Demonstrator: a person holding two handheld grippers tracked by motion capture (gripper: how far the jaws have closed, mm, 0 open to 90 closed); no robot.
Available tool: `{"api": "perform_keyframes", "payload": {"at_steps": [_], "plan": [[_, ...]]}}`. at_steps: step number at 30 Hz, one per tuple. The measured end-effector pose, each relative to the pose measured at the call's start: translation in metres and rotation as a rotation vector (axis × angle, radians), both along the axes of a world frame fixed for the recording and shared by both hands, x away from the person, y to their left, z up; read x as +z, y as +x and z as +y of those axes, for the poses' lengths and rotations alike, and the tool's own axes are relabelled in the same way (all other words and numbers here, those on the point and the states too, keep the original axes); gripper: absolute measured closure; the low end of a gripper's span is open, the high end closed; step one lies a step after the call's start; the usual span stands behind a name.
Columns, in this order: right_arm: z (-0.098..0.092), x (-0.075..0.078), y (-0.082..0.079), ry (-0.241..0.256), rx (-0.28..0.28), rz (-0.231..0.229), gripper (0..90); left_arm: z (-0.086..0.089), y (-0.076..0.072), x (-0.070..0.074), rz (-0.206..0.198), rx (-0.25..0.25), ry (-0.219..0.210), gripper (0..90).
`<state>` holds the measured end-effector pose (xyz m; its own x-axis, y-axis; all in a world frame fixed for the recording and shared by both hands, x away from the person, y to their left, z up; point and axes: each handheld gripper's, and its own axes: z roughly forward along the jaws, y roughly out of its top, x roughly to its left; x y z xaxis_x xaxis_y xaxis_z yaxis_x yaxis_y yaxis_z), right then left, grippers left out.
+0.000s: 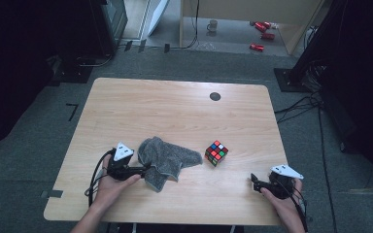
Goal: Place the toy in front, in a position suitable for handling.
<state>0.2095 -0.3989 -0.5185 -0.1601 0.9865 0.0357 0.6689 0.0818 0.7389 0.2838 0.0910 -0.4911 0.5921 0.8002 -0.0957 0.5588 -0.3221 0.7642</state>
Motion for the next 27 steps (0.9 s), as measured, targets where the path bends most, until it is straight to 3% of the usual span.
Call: {"api": "perform_keyframes", "payload": {"at_steps": [5,9,10,20,26,27], "plan": [[0.005,0.007,0.002,0.022,0.006,-0.025,13.0,-0.026,0.01,-0.001,-0.003,-0.026,0.032,17.7],[0.013,0.015,0.003,0.039,0.029,-0.044,12.8,-0.038,0.013,0.0,-0.013,-0.033,0.041,17.3],[0.019,0.021,0.006,0.05,0.056,-0.053,12.3,-0.045,0.016,0.0,-0.004,-0.041,0.06,16.8],[0.047,0.039,0.019,0.045,0.144,-0.09,9.3,-0.061,0.025,-0.011,0.04,-0.014,0.114,16.6],[0.059,0.047,0.03,0.072,0.193,-0.117,4.2,-0.07,0.026,-0.015,0.06,-0.025,0.164,17.4],[0.063,0.05,0.034,0.093,0.227,-0.126,2.2,-0.072,0.026,-0.017,0.053,-0.022,0.174,18.0]]}}
